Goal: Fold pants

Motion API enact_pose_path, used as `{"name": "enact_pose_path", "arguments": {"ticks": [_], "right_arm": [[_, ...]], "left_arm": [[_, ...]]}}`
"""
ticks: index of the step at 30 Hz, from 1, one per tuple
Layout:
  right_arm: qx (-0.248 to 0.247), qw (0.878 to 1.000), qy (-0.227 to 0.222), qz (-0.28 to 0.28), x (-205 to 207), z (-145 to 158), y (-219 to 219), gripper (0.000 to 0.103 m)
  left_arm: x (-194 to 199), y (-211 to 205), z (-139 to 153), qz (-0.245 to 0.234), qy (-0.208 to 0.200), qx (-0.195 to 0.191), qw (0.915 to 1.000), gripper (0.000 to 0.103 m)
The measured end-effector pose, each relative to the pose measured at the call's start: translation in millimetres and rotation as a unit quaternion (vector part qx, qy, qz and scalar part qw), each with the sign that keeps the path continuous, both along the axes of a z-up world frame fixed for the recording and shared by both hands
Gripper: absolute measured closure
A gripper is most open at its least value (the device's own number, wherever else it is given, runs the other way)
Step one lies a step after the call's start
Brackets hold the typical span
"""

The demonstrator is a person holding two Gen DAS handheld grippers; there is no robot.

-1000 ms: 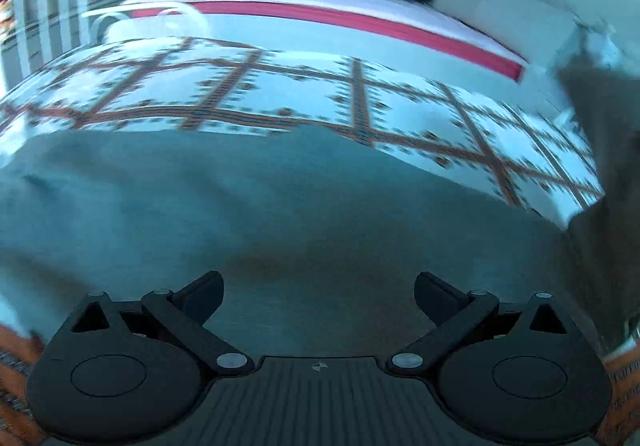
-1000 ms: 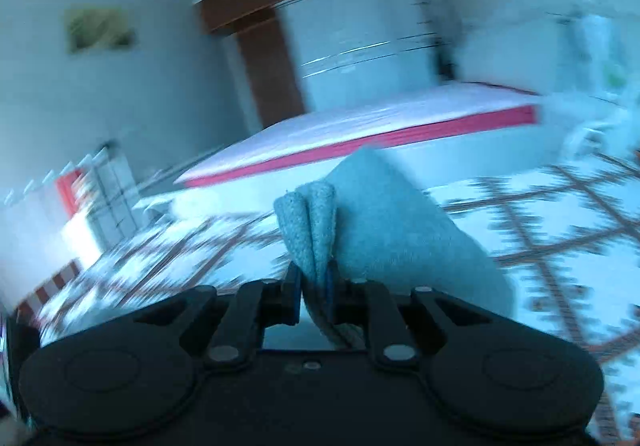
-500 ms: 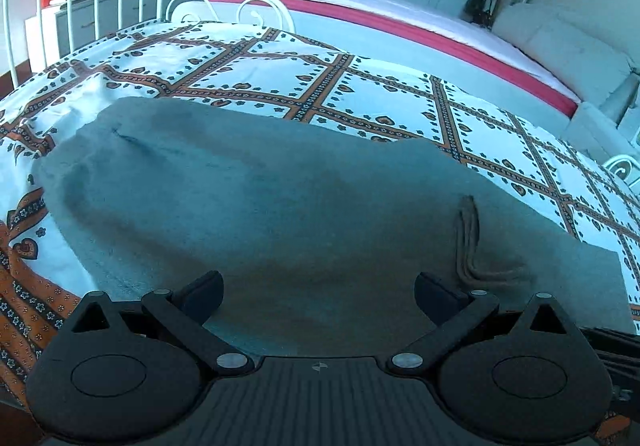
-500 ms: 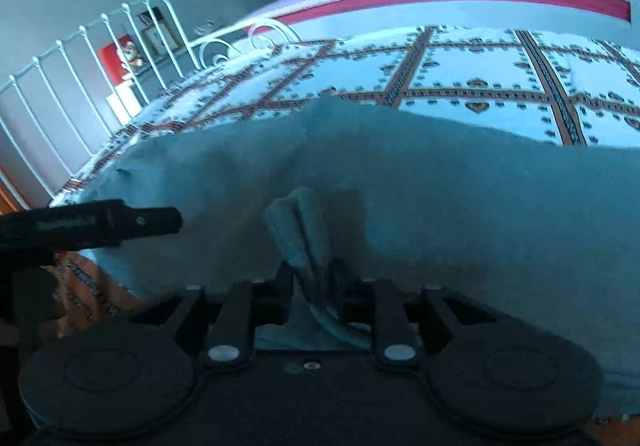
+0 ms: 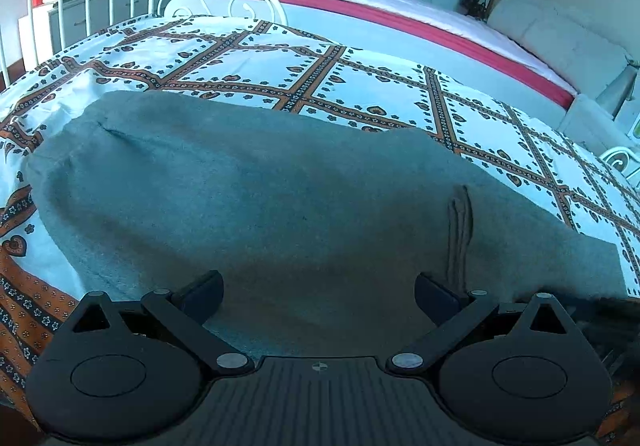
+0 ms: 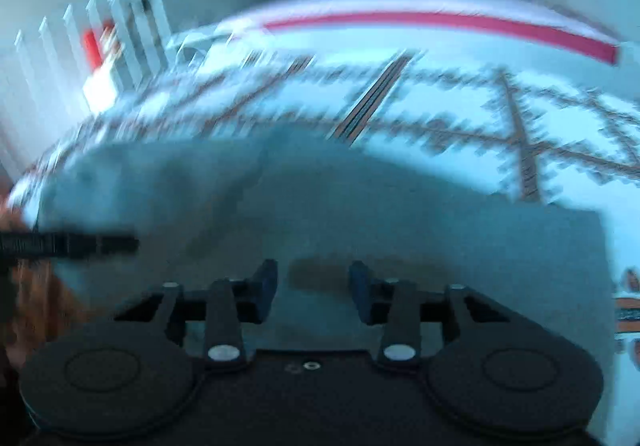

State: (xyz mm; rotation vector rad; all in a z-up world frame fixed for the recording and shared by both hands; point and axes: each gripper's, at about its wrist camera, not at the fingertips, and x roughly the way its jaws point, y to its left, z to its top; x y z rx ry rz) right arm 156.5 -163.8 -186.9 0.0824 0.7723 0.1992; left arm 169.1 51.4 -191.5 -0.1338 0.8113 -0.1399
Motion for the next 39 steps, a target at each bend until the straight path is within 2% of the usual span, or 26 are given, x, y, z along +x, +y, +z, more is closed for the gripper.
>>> {"name": "enact_pose_path", "arguments": {"ticks": [2,3,7,9,11,13,18,22,25,28,31,35,37,39], "right_arm": [[-0.051,0.998,-0.015,0.026,-10.4,-5.6,18.0,0.071],[-0.058,0.998,-0.015,0.036,-15.7,-6.7,23.1,0.071],[-0.046,0.998,-0.016,0.050,-24.2,-3.6,20.6,0.072],[-0.021,0.999,-0.021,0.040,-19.0,6.1,12.4,0.073],[0.010,0.999,-0.050,0.013,-22.0,16.2,1.6,0.063],[0.000,0.999,-0.051,-0.008,-12.3,18.4,-4.8,0.057],[0.001,0.998,-0.032,-0.056,18.6,15.1,-21.3,0.056],[-0.041,0.997,-0.029,-0.062,45.2,7.2,-22.1,0.058],[-0.058,0.997,-0.033,-0.037,54.0,-1.2,-7.7,0.055],[-0.086,0.996,-0.038,0.013,49.1,-7.1,20.4,0.055],[-0.077,0.995,-0.042,0.055,36.5,-9.3,34.8,0.055],[-0.038,0.998,-0.044,0.034,25.5,1.1,17.7,0.056],[-0.031,0.998,-0.044,0.018,16.8,7.0,7.8,0.051],[-0.029,0.999,-0.038,0.009,8.8,7.4,2.4,0.039]], "left_arm": [[0.2,0.3,-0.1,0.000,0.000,0.002,1.0000,0.002],[0.6,0.3,-0.3,0.000,0.001,0.001,1.0000,0.002],[1.2,0.5,-0.2,0.001,0.002,0.000,1.0000,0.002],[1.0,0.6,0.3,0.001,0.002,-0.003,1.0000,0.002],[0.1,0.9,0.6,0.002,0.001,-0.006,1.0000,0.002],[0.3,1.2,0.7,0.002,0.002,-0.008,1.0000,0.002],[2.4,0.7,1.1,0.006,0.006,-0.019,0.9998,0.002],[2.3,-1.1,0.5,0.005,0.008,-0.026,0.9996,0.002],[3.1,-3.8,-0.2,0.003,0.008,-0.025,0.9997,0.002],[5.0,-6.0,-2.2,0.003,0.011,-0.019,0.9998,0.002],[7.4,-7.5,-3.1,0.004,0.013,-0.013,0.9998,0.002],[8.3,-5.2,-2.7,0.011,0.011,-0.010,0.9998,0.002],[9.3,-2.8,-2.6,0.015,0.011,-0.008,0.9998,0.002],[11.1,-2.0,-3.5,0.018,0.014,-0.005,0.9997,0.002]]}}
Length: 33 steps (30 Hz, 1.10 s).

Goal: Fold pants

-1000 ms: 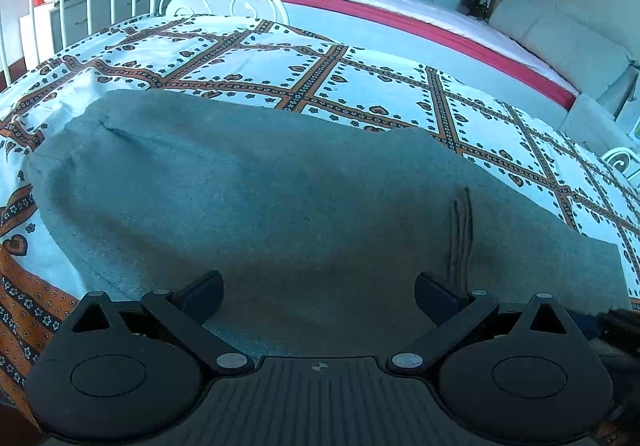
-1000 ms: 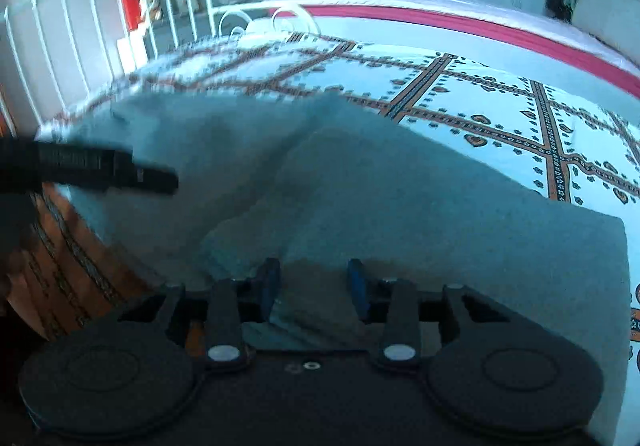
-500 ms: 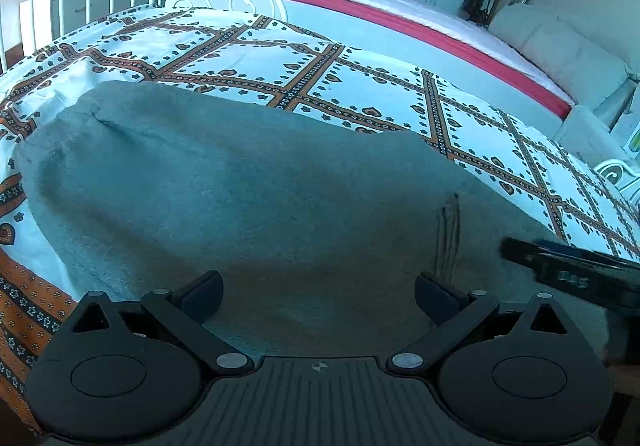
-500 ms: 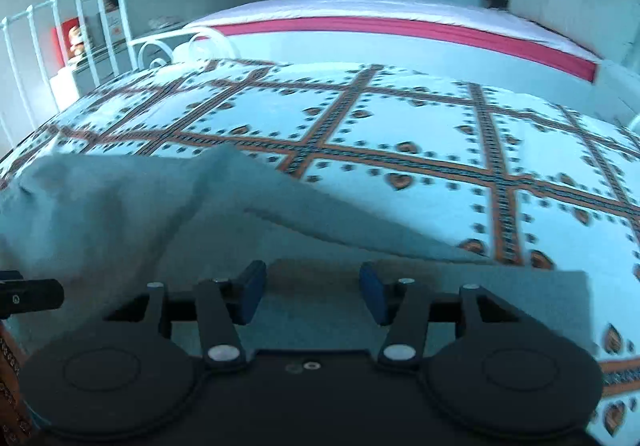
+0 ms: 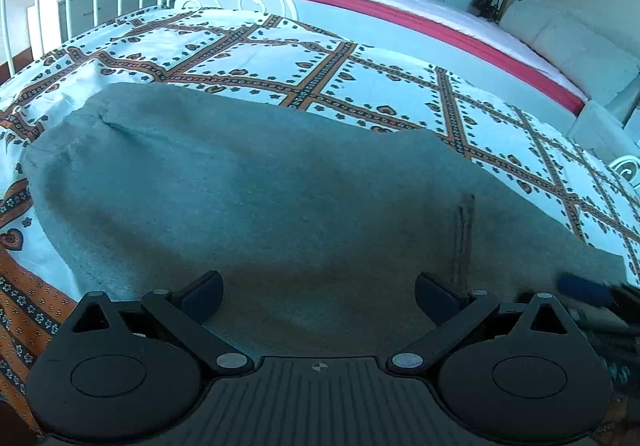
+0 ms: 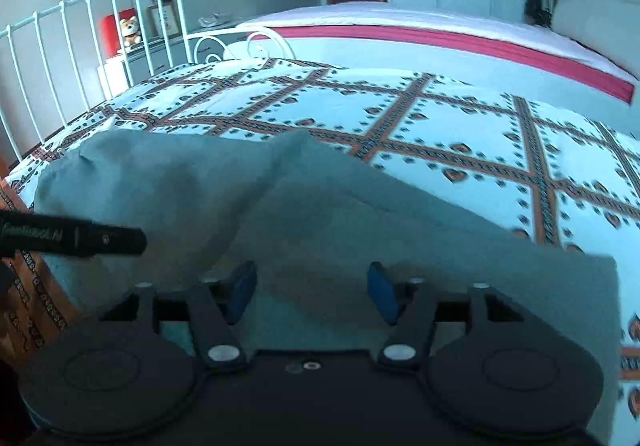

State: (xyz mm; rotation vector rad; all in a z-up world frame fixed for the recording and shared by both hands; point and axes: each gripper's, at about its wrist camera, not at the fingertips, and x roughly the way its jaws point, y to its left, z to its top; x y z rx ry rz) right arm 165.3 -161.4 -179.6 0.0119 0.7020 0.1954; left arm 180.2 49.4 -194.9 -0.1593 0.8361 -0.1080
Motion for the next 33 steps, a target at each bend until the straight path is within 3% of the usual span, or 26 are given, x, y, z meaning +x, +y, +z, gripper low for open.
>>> {"name": "enact_pose_path", "arguments": {"ticks": [4,7,9,12,17,22,26,30,33], "right_arm": [[-0.010,1.000,0.018,-0.006,-7.7,-10.5,-1.3,0.031],[-0.023,0.999,0.026,-0.012,-12.0,-9.1,2.7,0.013],[-0.014,0.999,0.032,-0.029,-12.8,-10.0,0.4,0.007],[0.012,0.998,0.047,-0.048,-11.5,-10.4,-5.5,0.006],[0.012,0.997,0.052,-0.047,-12.6,-7.4,-5.6,0.006],[0.077,0.992,0.055,-0.078,-15.1,2.9,-19.4,0.006],[0.009,0.995,0.000,-0.100,-19.5,18.4,-17.8,0.007],[-0.007,0.994,0.041,-0.101,-8.1,2.0,-18.5,0.011],[-0.036,0.993,0.065,-0.095,-3.5,-14.1,-11.7,0.007]], "left_arm": [[2.5,-5.5,-0.8,-0.006,0.005,0.003,1.0000,0.002],[0.7,-8.4,0.3,-0.016,0.004,0.004,0.9999,0.002],[-1.3,-6.2,1.7,-0.017,0.003,0.004,0.9998,0.002],[-6.8,1.6,4.8,-0.013,-0.003,0.008,0.9999,0.002],[-12.4,21.3,13.7,-0.001,-0.005,0.014,0.9999,0.002],[-9.5,56.8,23.0,0.037,-0.006,0.018,0.9991,0.001],[-4.9,100.4,11.4,0.107,0.015,-0.027,0.9938,0.001],[-4.5,133.8,-6.7,0.158,0.031,-0.078,0.9838,0.002],[-6.0,149.5,-17.1,0.188,0.032,-0.104,0.9761,0.002]]}}
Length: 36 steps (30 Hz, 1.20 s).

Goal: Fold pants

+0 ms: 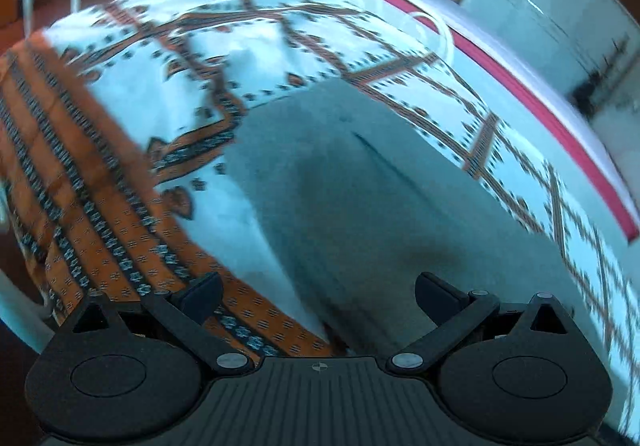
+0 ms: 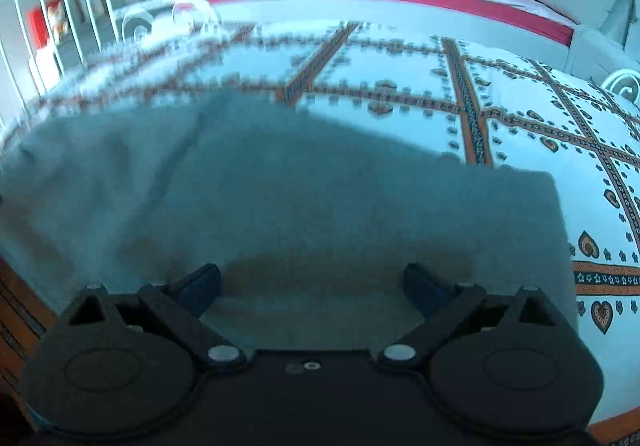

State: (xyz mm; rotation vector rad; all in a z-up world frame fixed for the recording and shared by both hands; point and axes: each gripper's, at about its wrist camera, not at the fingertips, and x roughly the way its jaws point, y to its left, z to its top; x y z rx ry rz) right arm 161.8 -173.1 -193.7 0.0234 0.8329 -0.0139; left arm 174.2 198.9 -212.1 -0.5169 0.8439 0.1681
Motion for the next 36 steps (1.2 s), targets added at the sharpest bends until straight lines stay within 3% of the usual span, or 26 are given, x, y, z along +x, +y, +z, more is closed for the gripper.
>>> {"name": "enact_pose_path", "arguments": {"ticks": [3,13,16,20,25,31,36], "right_arm": [[-0.007,1.000,-0.009,0.000,-1.9,-2.8,5.1,0.005],[0.001,1.000,-0.018,-0.004,-1.7,-3.6,5.6,0.005],[0.002,1.000,-0.021,-0.003,-2.7,-4.2,5.6,0.005],[0.003,1.000,-0.023,-0.005,-2.5,-4.3,5.8,0.005],[0.002,1.000,-0.026,-0.007,-1.9,-4.7,6.2,0.005],[0.002,1.000,-0.030,-0.006,-3.3,-5.4,6.2,0.005],[-0.001,1.000,-0.029,-0.004,-2.8,-4.9,7.5,0.005]], "left_arm": [[3.9,6.5,-12.3,0.008,0.007,-0.025,0.9996,0.002],[26.5,13.5,-24.9,0.019,-0.030,-0.077,0.9964,0.003],[28.3,20.6,-28.8,0.037,-0.050,-0.099,0.9931,0.035],[26.7,31.2,-39.9,0.068,-0.065,-0.152,0.9839,0.056],[22.6,29.2,-40.6,0.069,-0.087,-0.171,0.9790,0.079],[15.5,22.6,-26.6,0.060,-0.126,-0.173,0.9750,0.084],[13.0,9.0,-5.3,0.025,-0.172,-0.154,0.9727,0.084]]}}
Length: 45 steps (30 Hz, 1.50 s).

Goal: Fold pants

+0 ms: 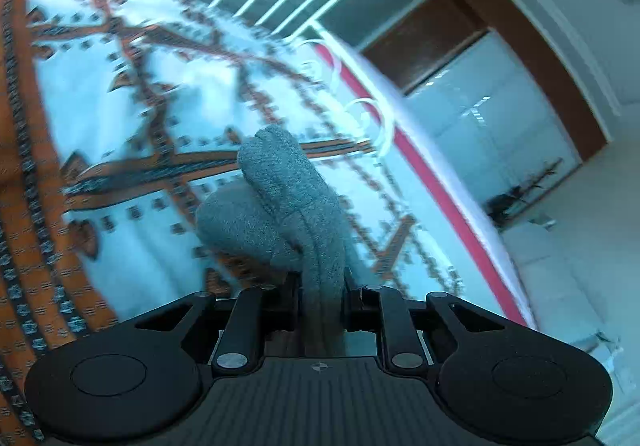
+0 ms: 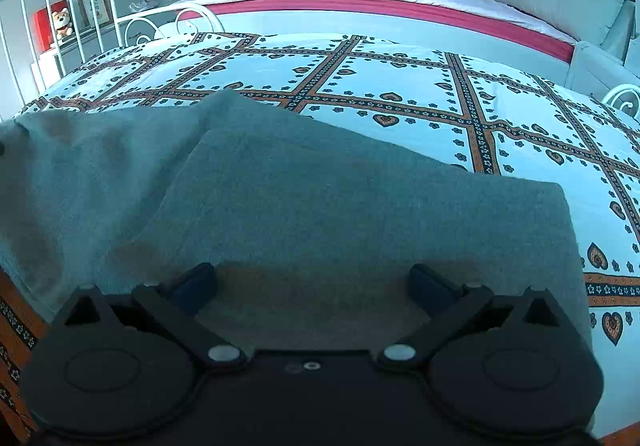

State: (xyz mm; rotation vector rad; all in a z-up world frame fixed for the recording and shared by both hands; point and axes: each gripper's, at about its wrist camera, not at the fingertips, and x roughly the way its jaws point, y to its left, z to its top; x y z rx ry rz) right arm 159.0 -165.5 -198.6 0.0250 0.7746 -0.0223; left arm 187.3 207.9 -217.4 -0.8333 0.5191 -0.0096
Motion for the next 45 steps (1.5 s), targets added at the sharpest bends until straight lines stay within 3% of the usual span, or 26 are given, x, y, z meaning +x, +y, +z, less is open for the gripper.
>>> {"name": "enact_pose_path", "arguments": {"ticks": [6,10,13,17,23,27,28,31,32,35,38,41,45], "right_arm": [[0.003,1.000,0.003,-0.001,1.1,4.0,-1.1,0.006],[-0.012,1.000,-0.002,0.005,-1.9,5.8,2.1,0.007],[-0.037,0.999,-0.012,0.012,-6.0,8.5,5.0,0.007],[-0.075,0.997,-0.018,0.017,-10.6,8.7,6.9,0.007],[-0.062,0.998,-0.013,-0.003,-14.2,9.5,-7.8,0.008],[-0.079,0.997,-0.016,-0.017,-20.4,11.3,-17.0,0.008],[-0.078,0.997,-0.015,-0.021,-22.7,11.1,-20.8,0.008],[-0.056,0.998,-0.004,-0.031,-27.7,9.3,-35.2,0.008],[-0.032,0.999,0.001,-0.035,-29.7,8.8,-43.4,0.008],[0.029,0.999,-0.009,-0.043,-38.5,13.9,-63.8,0.008],[0.109,0.993,-0.023,-0.036,-44.0,18.5,-81.4,0.008],[0.174,0.983,-0.030,-0.040,-43.9,16.6,-94.1,0.008],[0.250,0.966,-0.031,-0.051,-35.4,14.3,-103.9,0.008]], "left_arm": [[-1.7,-28.7,28.5,-0.057,-0.059,0.019,0.9965,0.084],[-4.7,-63.1,52.1,-0.117,-0.100,0.050,0.9868,0.084],[-5.9,-85.6,60.9,-0.156,-0.116,0.047,0.9797,0.084],[-9.3,-118.6,72.4,-0.217,-0.137,0.045,0.9655,0.084],[-15.2,-167.0,72.3,-0.300,-0.134,0.017,0.9443,0.084],[-22.9,-202.4,72.2,-0.357,-0.139,0.010,0.9235,0.084],[-25.6,-211.2,72.5,-0.370,-0.142,0.007,0.9180,0.089],[-31.5,-238.8,67.8,-0.400,-0.128,0.038,0.9067,0.091],[-32.5,-242.9,63.0,-0.406,-0.116,0.040,0.9055,0.091],[-24.9,-240.4,57.0,-0.399,-0.086,0.035,0.9124,0.091],[-24.8,-237.6,60.1,-0.378,-0.076,0.095,0.9180,0.091],[-17.8,-234.1,51.6,-0.340,-0.032,0.138,0.9296,0.091],[-8.8,-226.2,43.1,-0.318,0.000,0.194,0.9281,0.091]]}}
